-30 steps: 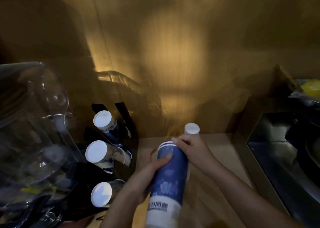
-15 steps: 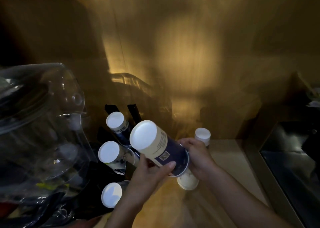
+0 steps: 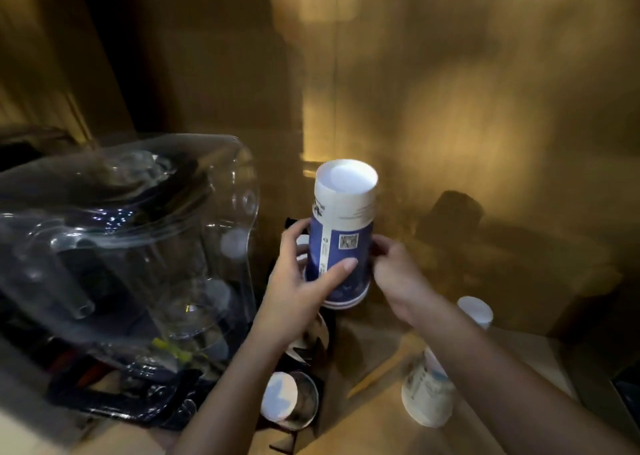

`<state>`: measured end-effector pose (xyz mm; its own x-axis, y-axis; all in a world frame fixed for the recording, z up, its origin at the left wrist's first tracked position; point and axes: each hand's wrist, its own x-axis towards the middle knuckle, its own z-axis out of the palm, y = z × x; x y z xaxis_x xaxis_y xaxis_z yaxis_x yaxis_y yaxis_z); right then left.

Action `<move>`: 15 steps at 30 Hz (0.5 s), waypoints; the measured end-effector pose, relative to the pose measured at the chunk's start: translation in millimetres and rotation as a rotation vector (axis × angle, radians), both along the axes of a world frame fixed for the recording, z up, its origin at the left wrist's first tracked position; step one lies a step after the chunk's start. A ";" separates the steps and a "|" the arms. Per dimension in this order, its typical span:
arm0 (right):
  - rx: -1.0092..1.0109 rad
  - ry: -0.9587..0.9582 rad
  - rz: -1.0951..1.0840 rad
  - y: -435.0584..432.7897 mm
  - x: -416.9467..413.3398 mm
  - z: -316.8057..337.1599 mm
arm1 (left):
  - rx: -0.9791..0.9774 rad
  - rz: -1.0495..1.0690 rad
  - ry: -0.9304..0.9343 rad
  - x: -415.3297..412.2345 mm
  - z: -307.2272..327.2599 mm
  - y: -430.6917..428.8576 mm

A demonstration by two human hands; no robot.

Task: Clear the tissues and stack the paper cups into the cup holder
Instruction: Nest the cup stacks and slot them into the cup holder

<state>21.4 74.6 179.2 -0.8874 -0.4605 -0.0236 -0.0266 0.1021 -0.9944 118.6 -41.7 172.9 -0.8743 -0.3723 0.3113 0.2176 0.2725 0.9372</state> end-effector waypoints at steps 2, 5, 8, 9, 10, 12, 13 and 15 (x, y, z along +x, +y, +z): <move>0.005 0.061 0.119 -12.5 -8.6 11.0 | -0.079 0.053 0.025 -10.7 7.1 -18.0; 0.042 0.102 0.354 -23.6 -23.6 19.4 | -0.097 0.052 0.025 -25.3 12.6 -42.7; 0.161 0.213 0.365 -36.7 -37.3 18.1 | -0.063 0.021 -0.015 -36.9 7.9 -57.8; 0.187 0.238 0.346 -42.3 -40.4 15.8 | -0.062 0.030 -0.017 -40.2 3.9 -61.3; 0.195 0.251 0.334 -47.7 -42.4 12.2 | -0.064 0.044 -0.020 -43.2 -0.2 -64.0; 0.180 0.286 0.326 -56.3 -45.3 3.5 | -0.090 0.066 -0.033 -48.9 -7.0 -66.3; 0.170 0.308 0.322 -59.3 -46.5 -0.7 | -0.097 0.070 -0.044 -52.2 -10.2 -66.2; 0.158 0.324 0.308 -62.5 -49.0 -8.7 | -0.061 0.068 -0.074 -58.4 -19.1 -66.0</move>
<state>-27.5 12.0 170.5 -0.6832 -0.7165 0.1408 -0.3856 0.1903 -0.9028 60.1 -107.7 153.7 -0.8690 -0.4141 0.2710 0.1275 0.3416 0.9311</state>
